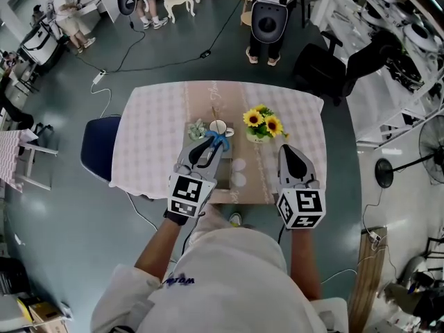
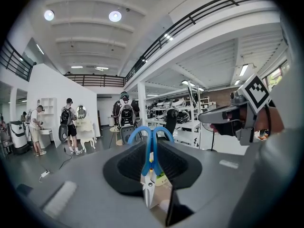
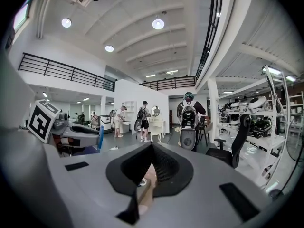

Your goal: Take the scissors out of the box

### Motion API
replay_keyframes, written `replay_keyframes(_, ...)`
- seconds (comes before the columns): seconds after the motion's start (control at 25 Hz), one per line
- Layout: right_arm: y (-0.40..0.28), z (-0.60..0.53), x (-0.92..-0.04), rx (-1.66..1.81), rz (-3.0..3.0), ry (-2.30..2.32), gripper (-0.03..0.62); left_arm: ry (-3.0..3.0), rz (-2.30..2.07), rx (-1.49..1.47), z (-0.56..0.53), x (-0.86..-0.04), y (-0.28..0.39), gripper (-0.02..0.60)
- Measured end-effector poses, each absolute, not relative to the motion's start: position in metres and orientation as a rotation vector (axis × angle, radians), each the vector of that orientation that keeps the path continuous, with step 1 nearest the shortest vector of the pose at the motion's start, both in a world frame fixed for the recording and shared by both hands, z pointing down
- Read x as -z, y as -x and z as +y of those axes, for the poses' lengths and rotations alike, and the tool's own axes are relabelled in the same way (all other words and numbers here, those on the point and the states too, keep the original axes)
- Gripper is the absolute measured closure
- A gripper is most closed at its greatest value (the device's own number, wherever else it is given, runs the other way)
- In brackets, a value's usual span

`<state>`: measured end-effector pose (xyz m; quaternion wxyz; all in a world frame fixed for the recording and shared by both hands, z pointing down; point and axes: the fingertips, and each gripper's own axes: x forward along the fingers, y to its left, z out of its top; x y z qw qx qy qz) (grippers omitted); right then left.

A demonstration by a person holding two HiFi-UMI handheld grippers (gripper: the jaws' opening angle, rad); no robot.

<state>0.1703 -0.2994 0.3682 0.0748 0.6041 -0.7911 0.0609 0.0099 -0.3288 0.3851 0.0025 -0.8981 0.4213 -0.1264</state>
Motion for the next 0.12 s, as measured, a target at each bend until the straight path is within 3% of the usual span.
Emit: replay_keyframes(0.12, -0.1805, -0.3056, -0.3764, -0.167, -2.375, -1.814, 0.589, 2.823, 1.352, 0.393, -0.3347, -0.3926, -0.0073, 0.495)
